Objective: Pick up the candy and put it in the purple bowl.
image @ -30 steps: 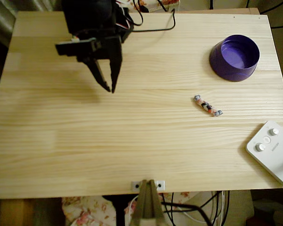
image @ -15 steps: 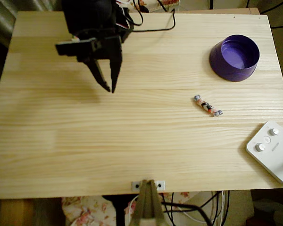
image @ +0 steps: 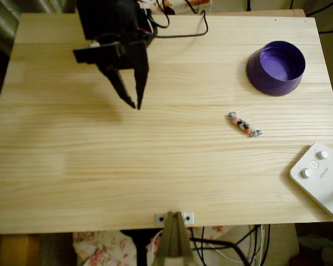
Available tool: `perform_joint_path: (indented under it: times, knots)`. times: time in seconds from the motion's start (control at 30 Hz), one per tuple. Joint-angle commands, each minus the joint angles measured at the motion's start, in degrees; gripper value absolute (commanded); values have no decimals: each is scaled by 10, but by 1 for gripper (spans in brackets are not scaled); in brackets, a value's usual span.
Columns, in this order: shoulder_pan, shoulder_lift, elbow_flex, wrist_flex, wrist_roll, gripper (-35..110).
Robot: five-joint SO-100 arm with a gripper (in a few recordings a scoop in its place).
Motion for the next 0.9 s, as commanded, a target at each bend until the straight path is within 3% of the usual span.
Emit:
perform_joint_path:
  times: [0.0, 0.53, 0.87]
  knots:
    - [-43, 9, -71, 2, 23, 0]
    - [-266, 10, -195, -4, 134, 0]
    - [-373, 18, -207, -47, 137, 0]
